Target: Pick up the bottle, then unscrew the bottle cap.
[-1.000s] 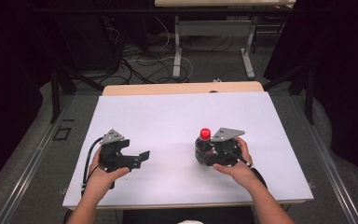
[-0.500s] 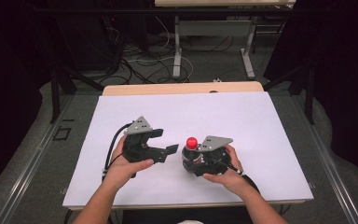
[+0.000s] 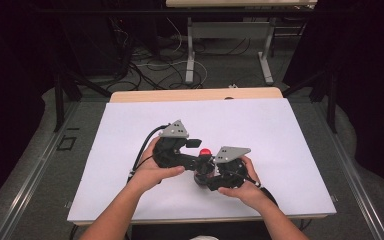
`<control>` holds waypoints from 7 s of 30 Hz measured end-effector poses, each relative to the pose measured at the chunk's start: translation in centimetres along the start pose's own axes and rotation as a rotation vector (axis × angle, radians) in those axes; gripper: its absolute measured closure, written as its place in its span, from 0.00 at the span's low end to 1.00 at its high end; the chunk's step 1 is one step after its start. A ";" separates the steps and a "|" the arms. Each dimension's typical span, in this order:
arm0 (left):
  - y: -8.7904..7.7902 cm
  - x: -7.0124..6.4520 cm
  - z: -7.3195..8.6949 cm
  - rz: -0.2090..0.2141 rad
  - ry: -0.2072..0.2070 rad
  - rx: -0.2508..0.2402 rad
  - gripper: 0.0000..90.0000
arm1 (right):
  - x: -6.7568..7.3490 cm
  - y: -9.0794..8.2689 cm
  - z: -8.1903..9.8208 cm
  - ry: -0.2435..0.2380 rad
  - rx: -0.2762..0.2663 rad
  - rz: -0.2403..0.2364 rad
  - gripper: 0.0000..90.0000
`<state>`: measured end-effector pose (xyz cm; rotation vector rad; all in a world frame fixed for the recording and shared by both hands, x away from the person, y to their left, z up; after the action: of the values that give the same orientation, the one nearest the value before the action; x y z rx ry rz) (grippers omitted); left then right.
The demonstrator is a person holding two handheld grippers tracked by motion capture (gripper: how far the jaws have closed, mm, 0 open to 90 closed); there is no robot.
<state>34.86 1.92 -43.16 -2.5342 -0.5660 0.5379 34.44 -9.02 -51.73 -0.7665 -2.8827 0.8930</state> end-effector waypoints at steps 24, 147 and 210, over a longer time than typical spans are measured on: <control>1.5 -0.8 -0.1 -0.132 -0.020 -0.008 0.68 | -0.1 0.1 0.2 0.020 0.006 0.059 0.33; 0.5 0.1 0.1 -0.018 -0.082 -0.036 0.58 | 0.3 -0.5 -0.1 0.068 0.017 0.017 0.33; -0.8 -0.4 0.1 -0.066 -0.076 -0.058 0.60 | 0.7 -0.4 -0.4 0.092 -0.001 0.039 0.33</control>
<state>34.24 2.39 -42.66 -2.5480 -0.7004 0.6039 33.71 -8.79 -51.29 -0.8427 -2.7976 0.8368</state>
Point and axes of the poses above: each handheld gripper's, and its own axes: y roughly forward along the jaws, z roughly out of its underside, x roughly to its left, the point moved 6 cm from there along y, roughly forward along the jaws, and after that the axes turned 8 degrees about -y, right-handed, at the moved point
